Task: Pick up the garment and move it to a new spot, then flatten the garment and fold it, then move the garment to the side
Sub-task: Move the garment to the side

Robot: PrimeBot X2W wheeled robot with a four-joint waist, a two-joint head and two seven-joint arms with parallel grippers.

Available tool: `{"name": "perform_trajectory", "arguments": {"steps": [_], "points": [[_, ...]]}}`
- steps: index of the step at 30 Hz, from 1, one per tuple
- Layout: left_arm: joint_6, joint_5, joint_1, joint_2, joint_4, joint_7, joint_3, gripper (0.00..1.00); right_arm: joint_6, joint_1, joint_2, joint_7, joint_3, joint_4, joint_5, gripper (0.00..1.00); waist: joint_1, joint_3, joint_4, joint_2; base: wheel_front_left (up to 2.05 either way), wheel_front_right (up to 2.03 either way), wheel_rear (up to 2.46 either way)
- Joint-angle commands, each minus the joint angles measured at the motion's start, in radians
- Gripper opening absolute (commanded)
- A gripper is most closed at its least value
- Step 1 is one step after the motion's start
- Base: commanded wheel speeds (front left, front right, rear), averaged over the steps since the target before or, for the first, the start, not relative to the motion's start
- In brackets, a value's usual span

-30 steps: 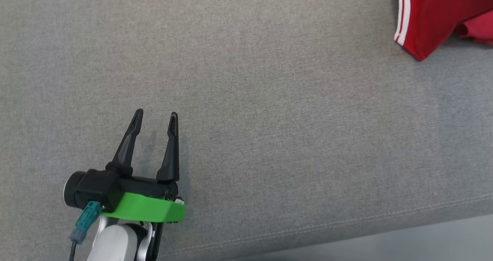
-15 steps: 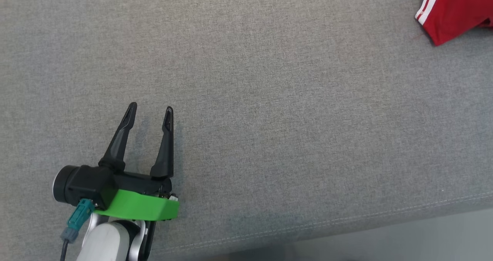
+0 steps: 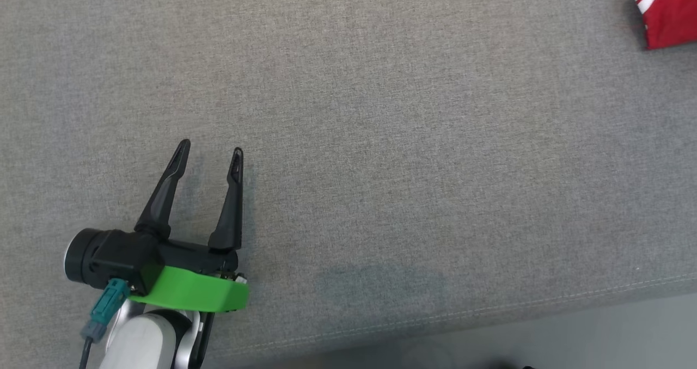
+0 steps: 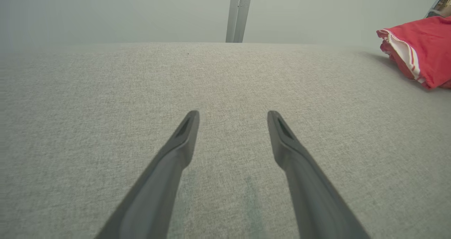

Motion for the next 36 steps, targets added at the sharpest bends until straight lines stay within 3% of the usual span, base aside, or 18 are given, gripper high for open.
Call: {"name": "perform_trajectory", "arguments": {"steps": [1, 8, 10, 11, 26, 36], "points": [[0.005, 0.007, -0.009, 0.011, -0.009, 0.003, 0.000, 1.00, -0.002, -0.017, -0.008, -0.028, 0.000, 0.023, -0.035, 0.00, 0.0000, 0.009, 0.010, -0.0001, 0.00, 0.00, 0.00], [0.008, 0.011, 0.005, 0.027, -0.033, 0.017, -0.004, 1.00, -0.002, -0.040, -0.003, -0.141, -0.034, 0.090, -0.198, 0.00, 0.0000, 0.027, 0.028, -0.0001, 0.00, 0.00, 0.00], [0.010, 0.013, 0.005, 0.031, -0.040, 0.022, -0.004, 1.00, -0.002, -0.035, 0.011, -0.159, -0.069, 0.095, -0.221, 0.40, 0.0000, 0.030, 0.030, -0.0001, 0.00, 0.00, 0.00], [0.013, 0.013, 0.005, 0.035, -0.046, 0.028, -0.005, 1.00, -0.002, -0.021, 0.020, -0.177, -0.099, 0.097, -0.251, 1.00, 0.0000, 0.034, 0.031, -0.0001, 0.00, 0.00, 0.00], [0.022, 0.016, 0.002, 0.045, -0.059, 0.041, -0.017, 1.00, -0.002, 0.040, 0.046, -0.244, -0.302, 0.098, -0.446, 1.00, 0.0000, 0.034, 0.006, -0.0001, 0.00, 0.00, 0.00], [0.016, -0.015, -0.027, 0.037, -0.032, 0.026, -0.008, 1.00, -0.002, 0.080, 0.131, -0.307, -0.406, 0.098, -0.499, 1.00, 0.0000, -0.032, -0.022, -0.0001, 0.00, 0.00, 0.00]]}}
